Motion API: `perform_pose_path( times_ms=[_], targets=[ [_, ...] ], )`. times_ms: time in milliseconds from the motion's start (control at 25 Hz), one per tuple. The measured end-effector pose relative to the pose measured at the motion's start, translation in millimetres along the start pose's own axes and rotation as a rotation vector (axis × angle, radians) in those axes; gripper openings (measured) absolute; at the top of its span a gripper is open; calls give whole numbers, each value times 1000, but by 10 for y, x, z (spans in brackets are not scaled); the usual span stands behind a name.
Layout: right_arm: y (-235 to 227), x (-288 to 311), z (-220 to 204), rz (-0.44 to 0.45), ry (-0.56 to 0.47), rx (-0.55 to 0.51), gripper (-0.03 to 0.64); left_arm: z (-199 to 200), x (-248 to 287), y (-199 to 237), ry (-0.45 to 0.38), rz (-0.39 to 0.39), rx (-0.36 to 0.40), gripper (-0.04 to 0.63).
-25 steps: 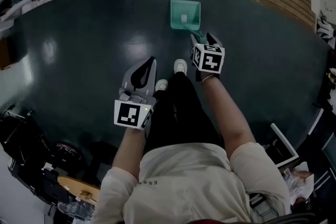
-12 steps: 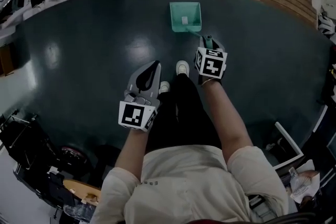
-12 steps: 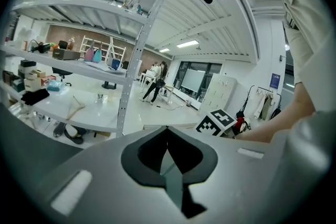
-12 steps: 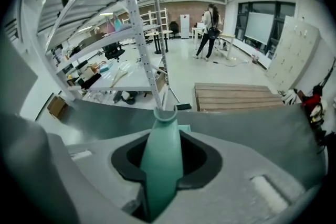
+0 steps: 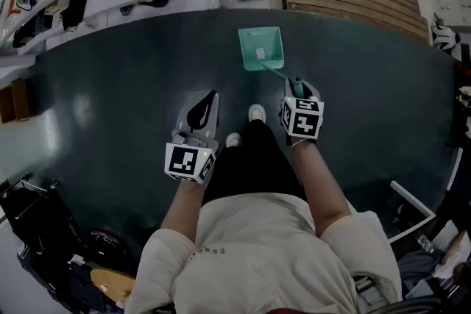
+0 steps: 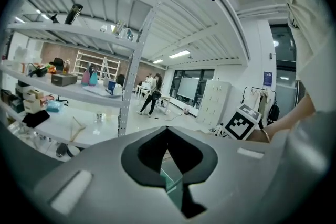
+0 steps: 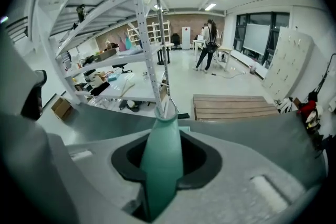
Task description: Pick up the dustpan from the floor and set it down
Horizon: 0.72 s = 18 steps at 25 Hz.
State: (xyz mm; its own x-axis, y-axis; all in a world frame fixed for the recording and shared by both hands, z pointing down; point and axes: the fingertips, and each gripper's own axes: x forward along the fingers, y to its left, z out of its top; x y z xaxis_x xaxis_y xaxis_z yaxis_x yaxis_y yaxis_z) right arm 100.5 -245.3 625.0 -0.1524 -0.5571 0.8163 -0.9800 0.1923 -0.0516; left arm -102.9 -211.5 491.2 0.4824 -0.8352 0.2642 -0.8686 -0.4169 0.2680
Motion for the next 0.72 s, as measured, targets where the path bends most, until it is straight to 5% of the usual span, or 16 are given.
perform_pose_path(
  times_ms=[240,720],
  targets=[
    [81,-938,-21,9,-116,2,80,358,-538,-211,-72,-9,108,9],
    [257,-2152,-122,56,-260,-54,79,788,-1345,-258,-172,55,115,9]
  ],
)
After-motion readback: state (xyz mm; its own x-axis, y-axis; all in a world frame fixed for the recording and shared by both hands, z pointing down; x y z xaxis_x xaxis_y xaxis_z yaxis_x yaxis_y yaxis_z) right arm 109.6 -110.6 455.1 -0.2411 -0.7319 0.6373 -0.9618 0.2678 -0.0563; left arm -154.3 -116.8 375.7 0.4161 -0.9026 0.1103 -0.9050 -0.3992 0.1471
